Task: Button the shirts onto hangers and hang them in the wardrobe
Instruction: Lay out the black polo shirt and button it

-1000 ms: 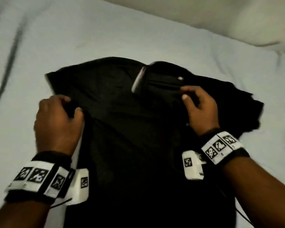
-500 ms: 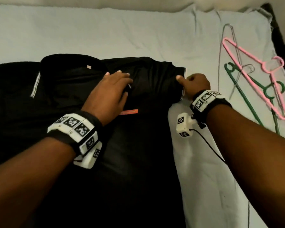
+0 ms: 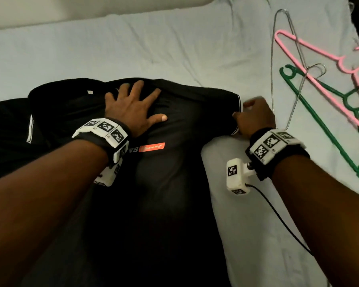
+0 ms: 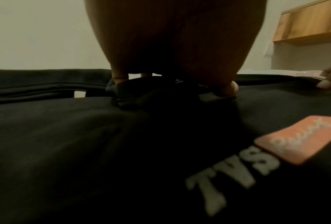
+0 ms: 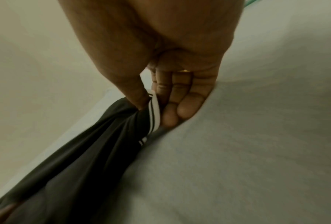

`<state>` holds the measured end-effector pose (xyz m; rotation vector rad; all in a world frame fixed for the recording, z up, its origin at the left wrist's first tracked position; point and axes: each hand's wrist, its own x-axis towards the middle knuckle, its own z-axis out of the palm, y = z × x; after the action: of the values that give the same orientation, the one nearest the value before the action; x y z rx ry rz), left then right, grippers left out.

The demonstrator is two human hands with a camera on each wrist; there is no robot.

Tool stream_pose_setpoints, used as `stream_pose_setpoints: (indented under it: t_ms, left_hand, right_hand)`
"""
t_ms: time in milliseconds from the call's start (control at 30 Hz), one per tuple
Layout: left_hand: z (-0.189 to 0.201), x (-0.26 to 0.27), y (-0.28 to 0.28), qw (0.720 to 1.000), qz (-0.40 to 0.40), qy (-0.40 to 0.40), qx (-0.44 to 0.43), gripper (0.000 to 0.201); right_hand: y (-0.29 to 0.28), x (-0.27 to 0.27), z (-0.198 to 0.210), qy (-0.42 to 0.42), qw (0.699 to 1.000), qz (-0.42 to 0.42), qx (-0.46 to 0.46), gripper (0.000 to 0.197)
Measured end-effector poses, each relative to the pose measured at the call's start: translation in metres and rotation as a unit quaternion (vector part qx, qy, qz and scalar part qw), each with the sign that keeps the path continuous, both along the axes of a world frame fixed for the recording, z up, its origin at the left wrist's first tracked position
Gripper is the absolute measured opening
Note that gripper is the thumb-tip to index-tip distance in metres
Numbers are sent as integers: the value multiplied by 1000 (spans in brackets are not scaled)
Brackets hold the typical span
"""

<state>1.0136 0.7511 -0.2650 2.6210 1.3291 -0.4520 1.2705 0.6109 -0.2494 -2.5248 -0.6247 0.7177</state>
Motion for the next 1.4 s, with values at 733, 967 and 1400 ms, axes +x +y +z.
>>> stream_pose_setpoints:
  t_ms: [733,967,1400]
  left_hand:
    - [9,59,-87,977,-62,-203,28,75]
    - [10,36,-165,957,8,-277,-85,70]
    - [32,-156,-126,926,189,-317,-81,58]
  right_hand:
    - [-39,75,7,-246,969,-10,21,27]
    - [-44,105,-4,-109,984,-78,-114,33]
    - [-35,61,59,77,941,-51,325,24]
